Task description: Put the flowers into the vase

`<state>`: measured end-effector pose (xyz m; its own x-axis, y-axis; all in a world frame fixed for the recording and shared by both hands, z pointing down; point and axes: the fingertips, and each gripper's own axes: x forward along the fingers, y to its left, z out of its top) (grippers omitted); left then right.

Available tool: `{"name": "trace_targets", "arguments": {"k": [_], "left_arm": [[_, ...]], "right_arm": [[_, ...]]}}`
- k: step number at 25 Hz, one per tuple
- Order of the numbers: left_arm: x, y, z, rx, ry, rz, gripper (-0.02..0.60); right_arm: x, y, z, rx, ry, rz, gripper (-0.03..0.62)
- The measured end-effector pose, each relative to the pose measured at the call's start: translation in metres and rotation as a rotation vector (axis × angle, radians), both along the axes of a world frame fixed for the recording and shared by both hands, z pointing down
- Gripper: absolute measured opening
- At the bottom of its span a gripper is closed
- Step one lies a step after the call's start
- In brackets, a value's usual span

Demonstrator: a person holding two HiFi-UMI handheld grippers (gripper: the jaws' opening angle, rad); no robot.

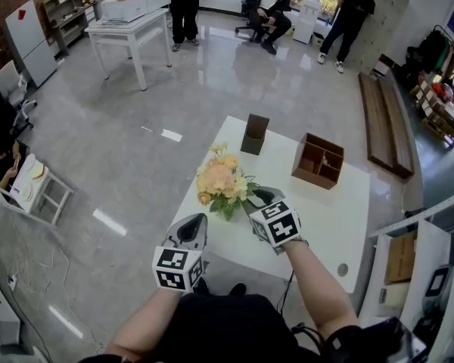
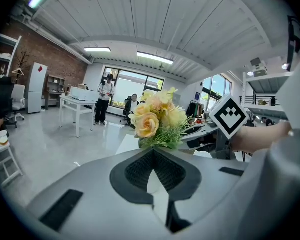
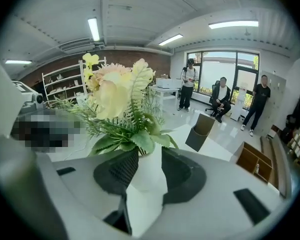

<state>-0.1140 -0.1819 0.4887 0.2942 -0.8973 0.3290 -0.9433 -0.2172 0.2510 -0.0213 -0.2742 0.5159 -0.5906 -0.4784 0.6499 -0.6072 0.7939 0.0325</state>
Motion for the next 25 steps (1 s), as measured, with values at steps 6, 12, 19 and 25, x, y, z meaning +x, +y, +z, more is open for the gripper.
{"name": "trace_targets", "arguments": {"k": [6,12,19,25], "left_arm": [[-0.003,0.001,-0.003,-0.001,-0.012,0.002,0.003],[0.001,0.005,-0.006,0.015,-0.046,-0.004,0.003],[0.014,0.006,-0.013,0.037,-0.058,0.008,0.003],[0.014,0.004,-0.019,0.050,-0.069,0.003,0.003]], "right_arm": [[0.025,0.022,-0.017,0.020,-0.142,0.073,0.114],[0.031,0.056,-0.054,0.151,-0.415,0.204,0.005],[0.026,0.065,-0.063,0.205,-0.471,0.237,0.004],[0.028,0.064,-0.060,0.204,-0.449,0.247,0.003]]}}
